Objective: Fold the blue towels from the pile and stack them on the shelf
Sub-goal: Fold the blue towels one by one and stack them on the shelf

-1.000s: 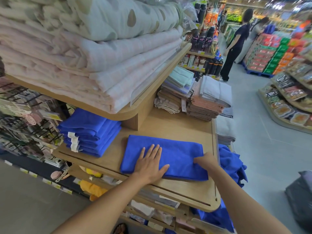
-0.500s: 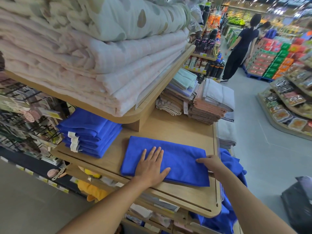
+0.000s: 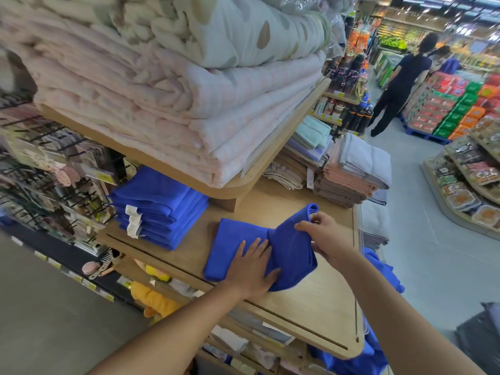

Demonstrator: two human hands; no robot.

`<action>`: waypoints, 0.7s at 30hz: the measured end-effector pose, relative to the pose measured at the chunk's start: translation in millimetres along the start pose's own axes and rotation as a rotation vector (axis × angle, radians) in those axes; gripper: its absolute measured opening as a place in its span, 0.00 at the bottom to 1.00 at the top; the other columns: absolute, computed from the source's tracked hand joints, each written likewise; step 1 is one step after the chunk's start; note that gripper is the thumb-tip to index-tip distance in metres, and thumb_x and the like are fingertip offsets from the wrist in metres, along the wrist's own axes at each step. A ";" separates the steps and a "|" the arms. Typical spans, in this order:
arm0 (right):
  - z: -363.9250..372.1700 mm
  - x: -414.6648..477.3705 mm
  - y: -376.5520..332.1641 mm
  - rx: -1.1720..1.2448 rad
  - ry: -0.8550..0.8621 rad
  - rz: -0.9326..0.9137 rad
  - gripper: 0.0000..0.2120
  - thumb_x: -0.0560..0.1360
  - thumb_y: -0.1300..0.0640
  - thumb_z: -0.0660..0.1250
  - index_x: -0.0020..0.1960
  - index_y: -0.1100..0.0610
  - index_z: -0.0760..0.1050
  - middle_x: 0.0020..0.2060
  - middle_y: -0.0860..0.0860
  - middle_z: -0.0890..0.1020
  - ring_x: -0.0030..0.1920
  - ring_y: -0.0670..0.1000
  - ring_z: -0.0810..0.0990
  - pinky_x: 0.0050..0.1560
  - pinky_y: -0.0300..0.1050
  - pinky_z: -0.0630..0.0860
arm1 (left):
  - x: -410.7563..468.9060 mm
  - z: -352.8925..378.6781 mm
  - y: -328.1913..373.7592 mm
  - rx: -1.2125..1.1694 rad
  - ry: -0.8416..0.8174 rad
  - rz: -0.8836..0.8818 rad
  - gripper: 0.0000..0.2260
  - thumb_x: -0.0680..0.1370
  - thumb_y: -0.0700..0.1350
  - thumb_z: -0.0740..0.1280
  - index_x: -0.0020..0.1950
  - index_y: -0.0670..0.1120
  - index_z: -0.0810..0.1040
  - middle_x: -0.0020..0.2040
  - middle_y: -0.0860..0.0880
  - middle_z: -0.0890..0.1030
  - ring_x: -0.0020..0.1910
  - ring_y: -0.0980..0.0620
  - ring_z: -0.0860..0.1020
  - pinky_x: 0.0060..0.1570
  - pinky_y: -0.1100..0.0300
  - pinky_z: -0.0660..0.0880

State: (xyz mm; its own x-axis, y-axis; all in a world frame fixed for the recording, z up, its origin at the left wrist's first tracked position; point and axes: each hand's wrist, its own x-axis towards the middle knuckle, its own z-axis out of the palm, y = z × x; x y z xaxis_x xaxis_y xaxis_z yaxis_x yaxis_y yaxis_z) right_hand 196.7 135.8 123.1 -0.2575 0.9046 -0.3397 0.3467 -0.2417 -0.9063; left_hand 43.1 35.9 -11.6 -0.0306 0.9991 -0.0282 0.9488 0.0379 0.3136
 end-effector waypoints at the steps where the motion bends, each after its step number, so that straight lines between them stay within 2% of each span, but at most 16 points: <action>1: 7.5 2.1 -2.3 0.001 -0.015 -0.002 0.08 0.76 0.62 0.71 0.53 0.58 0.75 0.49 0.58 0.82 0.49 0.56 0.85 0.44 0.53 0.84 | -1.9 -6.0 -1.9 -0.054 0.019 0.001 0.30 0.83 0.64 0.49 0.82 0.50 0.57 0.83 0.52 0.56 0.82 0.52 0.48 0.80 0.46 0.45; 5: 36.5 13.3 -17.0 -0.044 -0.045 -0.003 0.10 0.73 0.63 0.72 0.47 0.55 0.73 0.47 0.57 0.81 0.43 0.55 0.83 0.39 0.47 0.82 | -19.0 -28.4 -26.9 -0.374 0.296 -0.155 0.20 0.84 0.49 0.59 0.77 0.50 0.69 0.79 0.53 0.65 0.80 0.54 0.57 0.79 0.54 0.54; 8: 70.7 21.0 -30.9 -0.149 -0.070 -0.053 0.12 0.70 0.62 0.73 0.44 0.55 0.69 0.39 0.56 0.76 0.35 0.53 0.77 0.34 0.43 0.81 | -35.2 -35.5 -50.1 -0.711 0.421 -0.368 0.16 0.85 0.45 0.60 0.72 0.50 0.74 0.74 0.53 0.73 0.73 0.55 0.69 0.72 0.61 0.64; 10: 100.4 24.1 -36.7 -0.224 -0.124 -0.107 0.12 0.69 0.62 0.72 0.44 0.55 0.68 0.36 0.56 0.70 0.34 0.53 0.72 0.30 0.41 0.79 | -40.6 -36.4 -57.6 -0.938 0.512 -0.455 0.13 0.85 0.41 0.60 0.68 0.46 0.78 0.67 0.51 0.78 0.66 0.54 0.75 0.71 0.57 0.68; 12: 130.0 27.6 -35.7 -0.338 -0.172 -0.143 0.11 0.70 0.62 0.71 0.40 0.56 0.67 0.32 0.56 0.68 0.29 0.52 0.71 0.30 0.44 0.79 | -42.0 -37.9 -62.8 -1.180 0.591 -0.524 0.11 0.85 0.38 0.59 0.61 0.43 0.80 0.61 0.48 0.81 0.60 0.53 0.78 0.71 0.51 0.69; 14: 155.1 31.0 -27.5 -0.441 -0.207 -0.130 0.15 0.73 0.61 0.71 0.35 0.56 0.65 0.27 0.54 0.68 0.22 0.49 0.73 0.33 0.47 0.82 | -42.5 -41.4 -69.5 -1.320 0.601 -0.609 0.11 0.85 0.38 0.59 0.59 0.43 0.80 0.60 0.45 0.82 0.59 0.50 0.79 0.70 0.49 0.70; 16: 173.2 29.8 -16.0 -0.472 -0.282 -0.074 0.14 0.73 0.56 0.73 0.35 0.55 0.69 0.28 0.53 0.73 0.24 0.48 0.76 0.33 0.46 0.82 | -43.3 -43.8 -77.0 -1.383 0.568 -0.618 0.13 0.86 0.40 0.57 0.61 0.41 0.81 0.62 0.44 0.82 0.63 0.47 0.79 0.69 0.53 0.71; 18: 179.4 27.5 -5.8 -0.462 -0.308 -0.057 0.10 0.74 0.52 0.72 0.38 0.54 0.74 0.32 0.53 0.77 0.28 0.48 0.78 0.33 0.45 0.80 | -44.1 -46.6 -81.9 -1.444 0.521 -0.608 0.12 0.86 0.41 0.58 0.61 0.44 0.81 0.61 0.47 0.82 0.64 0.48 0.78 0.67 0.58 0.71; 21: 159.8 32.3 5.0 -0.421 -0.147 -0.196 0.05 0.78 0.57 0.67 0.43 0.53 0.77 0.37 0.53 0.80 0.32 0.52 0.79 0.34 0.47 0.78 | -41.1 -48.9 -87.6 -1.394 0.419 -0.602 0.13 0.84 0.40 0.61 0.68 0.45 0.77 0.66 0.49 0.79 0.65 0.53 0.76 0.67 0.59 0.70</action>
State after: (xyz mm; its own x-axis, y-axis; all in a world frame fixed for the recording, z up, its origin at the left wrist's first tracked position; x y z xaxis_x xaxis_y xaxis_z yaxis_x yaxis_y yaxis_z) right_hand 46.0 107.7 67.4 -0.4683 0.8526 -0.2320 0.6061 0.1189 -0.7865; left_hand -54.2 -7.7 8.5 -0.5877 0.7567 -0.2864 -0.2521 0.1651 0.9535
